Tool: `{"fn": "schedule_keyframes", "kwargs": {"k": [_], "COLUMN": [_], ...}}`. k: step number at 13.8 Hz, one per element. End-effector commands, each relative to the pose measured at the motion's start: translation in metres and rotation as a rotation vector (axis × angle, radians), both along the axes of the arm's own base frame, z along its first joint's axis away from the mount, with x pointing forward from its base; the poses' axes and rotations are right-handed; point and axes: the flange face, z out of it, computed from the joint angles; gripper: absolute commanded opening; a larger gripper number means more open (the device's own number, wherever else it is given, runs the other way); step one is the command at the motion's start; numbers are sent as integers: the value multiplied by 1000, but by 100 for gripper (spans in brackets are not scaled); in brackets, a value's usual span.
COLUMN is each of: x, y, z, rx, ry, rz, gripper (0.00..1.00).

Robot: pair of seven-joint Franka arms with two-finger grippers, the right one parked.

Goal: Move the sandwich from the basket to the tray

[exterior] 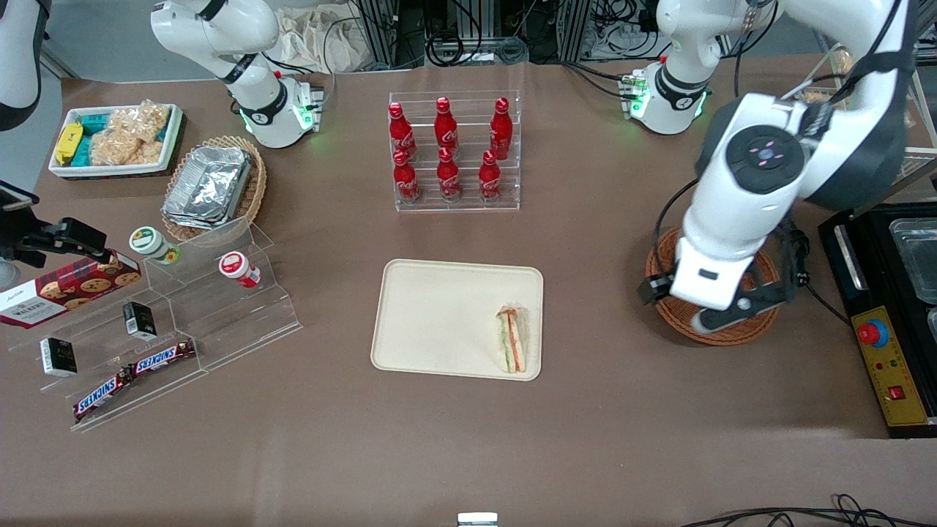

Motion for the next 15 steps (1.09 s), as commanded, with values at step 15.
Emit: {"fn": "schedule_keyframes", "kwargs": {"k": [15], "x": [-57], "y": [142], "z": [94], "rx": [-100], "ry": [123], "rz": [-140], "gripper": [100]}}
